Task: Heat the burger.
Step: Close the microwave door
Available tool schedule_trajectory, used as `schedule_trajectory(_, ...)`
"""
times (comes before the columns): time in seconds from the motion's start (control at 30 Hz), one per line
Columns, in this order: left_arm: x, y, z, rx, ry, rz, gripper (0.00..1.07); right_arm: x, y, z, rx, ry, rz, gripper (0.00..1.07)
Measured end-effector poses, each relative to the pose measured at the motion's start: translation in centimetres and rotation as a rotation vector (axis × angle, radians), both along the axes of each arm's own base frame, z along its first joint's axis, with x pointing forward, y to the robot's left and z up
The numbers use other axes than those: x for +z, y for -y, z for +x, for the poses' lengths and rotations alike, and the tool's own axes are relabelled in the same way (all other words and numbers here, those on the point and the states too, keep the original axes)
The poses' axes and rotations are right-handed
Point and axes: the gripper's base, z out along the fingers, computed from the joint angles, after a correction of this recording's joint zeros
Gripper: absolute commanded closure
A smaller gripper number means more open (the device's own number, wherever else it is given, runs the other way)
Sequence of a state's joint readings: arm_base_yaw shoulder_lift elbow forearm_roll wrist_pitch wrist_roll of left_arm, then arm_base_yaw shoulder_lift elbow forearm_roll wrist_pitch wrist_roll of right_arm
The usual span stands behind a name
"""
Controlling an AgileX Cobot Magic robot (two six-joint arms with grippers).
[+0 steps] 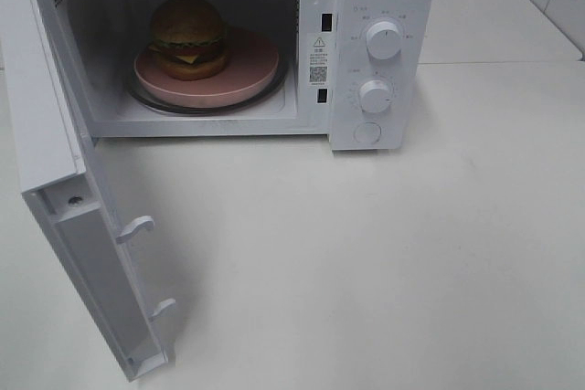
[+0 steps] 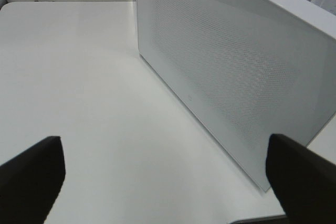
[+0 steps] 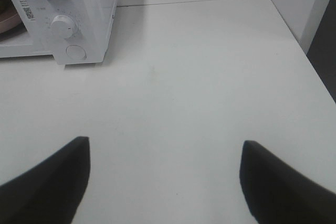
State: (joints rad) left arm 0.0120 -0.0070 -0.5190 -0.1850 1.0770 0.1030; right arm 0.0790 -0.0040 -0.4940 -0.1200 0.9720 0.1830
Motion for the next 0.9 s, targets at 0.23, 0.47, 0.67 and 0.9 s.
schedule_trajectory(0.23, 0.0, 0.0, 0.0, 0.0, 0.0, 0.0, 0.11, 0.0, -0.02, 0.0, 0.001, 0.0, 0.002, 0.31)
schedule_trajectory(0.47, 0.0, 0.0, 0.0, 0.0, 0.0, 0.0, 0.11, 0.0, -0.02, 0.0, 0.001, 0.0, 0.002, 0.31)
schedule_trajectory(0.67, 0.0, 0.0, 0.0, 0.0, 0.0, 0.0, 0.11, 0.0, -0.02, 0.0, 0.001, 0.0, 0.002, 0.31)
schedule_trajectory(0.9, 0.0, 0.0, 0.0, 0.0, 0.0, 0.0, 0.11, 0.0, -0.02, 0.0, 0.001, 0.0, 0.002, 0.31)
